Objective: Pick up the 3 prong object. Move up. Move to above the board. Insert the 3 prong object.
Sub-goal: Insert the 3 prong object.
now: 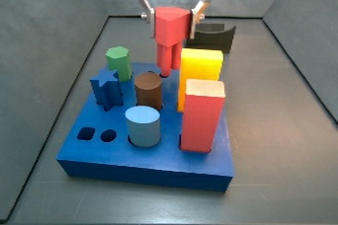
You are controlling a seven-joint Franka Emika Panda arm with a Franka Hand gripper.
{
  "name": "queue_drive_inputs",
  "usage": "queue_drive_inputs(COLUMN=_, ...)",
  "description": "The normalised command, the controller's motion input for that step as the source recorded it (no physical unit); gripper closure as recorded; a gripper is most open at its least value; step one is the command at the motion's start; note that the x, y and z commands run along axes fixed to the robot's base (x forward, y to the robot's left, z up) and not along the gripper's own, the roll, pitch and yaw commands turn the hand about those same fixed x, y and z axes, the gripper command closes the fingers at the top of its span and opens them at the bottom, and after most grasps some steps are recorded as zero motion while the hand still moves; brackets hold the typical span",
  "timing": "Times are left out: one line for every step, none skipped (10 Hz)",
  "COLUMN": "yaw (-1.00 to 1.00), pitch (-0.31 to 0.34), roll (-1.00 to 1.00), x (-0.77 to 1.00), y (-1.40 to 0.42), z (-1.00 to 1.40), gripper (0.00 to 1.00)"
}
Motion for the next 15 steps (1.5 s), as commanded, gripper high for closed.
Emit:
queue_drive_inputs(yaw=0.0, pitch=-0.011, roll=0.09, x=-0.12, y=0.0, z=-0.09, gripper=1.0)
queue_drive_inputs(yaw=0.0, pitch=0.047, roll=0.2, x=-0.03, y=0.0, z=-0.02, gripper=1.0)
queue_drive_inputs(yaw=0.05, pitch=0.0, roll=0.35, x=0.0, y=0.0, z=-0.15, gripper=1.0)
queue_drive_inputs(yaw=0.05, pitch=-0.121, roll=0.24, x=0.0, y=0.0, z=-0.15, gripper=1.0)
queue_drive_inputs(yaw=0.05, pitch=-0.104, roll=0.1, x=0.0, y=0.0, z=-0.11, gripper=1.0)
queue_drive_inputs(yaw=0.03, pitch=-0.121, roll=0.11, x=-0.01, y=0.0, z=-0.11, gripper=1.0)
queue_drive_inputs(yaw=0.0, pitch=-0.121, roll=0.09, x=-0.04, y=-0.01, z=-0.16, gripper=1.0)
queue_drive_inputs(yaw=0.01, pitch=-0.19, roll=0.08, x=-0.11, y=0.0, z=-0.29, gripper=1.0)
queue_drive_inputs(yaw=0.03, pitch=-0.187, roll=0.07, x=-0.14, y=0.0, z=-0.25, gripper=1.0)
queue_drive_inputs(yaw=0.03, pitch=-0.14, roll=0.05, x=-0.1, y=0.0, z=-0.17, gripper=1.0)
queue_drive_inputs(yaw=0.04, pitch=-0.109, roll=0.09, x=-0.07, y=-0.05, z=-0.08, gripper=1.0)
queue_drive_inputs(yaw=0.03, pitch=-0.067, roll=0.08, x=-0.05, y=-0.02, z=-0.01, gripper=1.0)
queue_drive_inputs(yaw=0.04, pitch=-0.066, roll=0.09, x=-0.11, y=0.0, z=0.0, gripper=1.0)
queue_drive_inputs(yaw=0.09, pitch=-0.074, roll=0.14, x=-0.17, y=0.0, z=0.0, gripper=1.0)
queue_drive_inputs(yaw=0.14, pitch=-0.057, roll=0.17, x=-0.12, y=0.0, z=-0.01, gripper=1.0)
